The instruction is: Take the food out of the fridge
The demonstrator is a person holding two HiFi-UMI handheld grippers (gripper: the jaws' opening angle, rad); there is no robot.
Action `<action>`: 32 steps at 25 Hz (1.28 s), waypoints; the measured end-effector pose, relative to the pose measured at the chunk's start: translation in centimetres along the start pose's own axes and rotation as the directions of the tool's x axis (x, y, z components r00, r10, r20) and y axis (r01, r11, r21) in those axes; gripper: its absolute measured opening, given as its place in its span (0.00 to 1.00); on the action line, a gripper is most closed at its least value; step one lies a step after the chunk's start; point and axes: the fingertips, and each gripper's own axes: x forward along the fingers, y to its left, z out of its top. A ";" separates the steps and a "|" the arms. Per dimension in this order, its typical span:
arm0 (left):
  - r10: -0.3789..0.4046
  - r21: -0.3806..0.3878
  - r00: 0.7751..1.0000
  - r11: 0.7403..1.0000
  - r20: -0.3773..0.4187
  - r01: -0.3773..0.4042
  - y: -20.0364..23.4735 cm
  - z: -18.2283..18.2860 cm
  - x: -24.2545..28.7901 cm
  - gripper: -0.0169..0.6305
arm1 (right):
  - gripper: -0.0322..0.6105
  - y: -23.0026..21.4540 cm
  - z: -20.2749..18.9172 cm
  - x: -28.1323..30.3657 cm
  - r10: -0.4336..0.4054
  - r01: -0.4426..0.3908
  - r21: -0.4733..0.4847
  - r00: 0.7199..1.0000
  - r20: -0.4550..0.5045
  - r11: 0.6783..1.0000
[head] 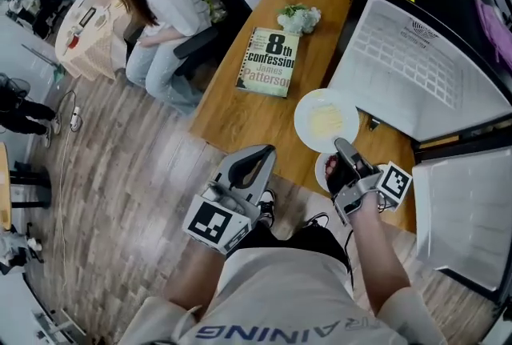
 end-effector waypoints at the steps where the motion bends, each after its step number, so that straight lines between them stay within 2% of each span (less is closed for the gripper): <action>1: 0.015 -0.002 1.000 1.000 -0.003 -0.015 0.2 -0.2 -0.4 0.04 | 0.12 -0.5 -0.6 0.5 -0.006 0.006 -0.003 1.000 -0.024 1.000; 7: 0.100 -0.017 0.995 0.995 -0.024 -0.101 1.2 -1.3 -2.7 0.04 | 0.12 -4.3 -4.1 3.3 -0.070 0.069 -0.014 0.985 -0.155 0.998; 12: 0.147 -0.028 0.988 0.988 -0.043 -0.149 2.2 -2.4 -4.2 0.04 | 0.12 -7.5 -6.1 5.6 -0.125 0.126 -0.008 0.966 -0.226 0.992; 20: 0.196 -0.064 0.978 0.978 -0.072 -0.201 3.2 -3.8 -6.1 0.04 | 0.12 -12.1 -7.1 7.4 -0.184 0.191 0.006 0.953 -0.242 0.982; 23: 0.201 -0.046 0.977 0.978 -0.070 -0.205 3.6 -4.1 -6.4 0.04 | 0.11 -13.4 -7.0 7.8 -0.205 0.214 0.011 0.948 -0.244 0.977; 32: 0.200 -0.054 0.976 0.977 -0.082 -0.205 4.6 -4.5 -6.1 0.04 | 0.11 -15.2 -6.9 8.3 -0.269 0.273 -0.019 0.931 -0.247 0.962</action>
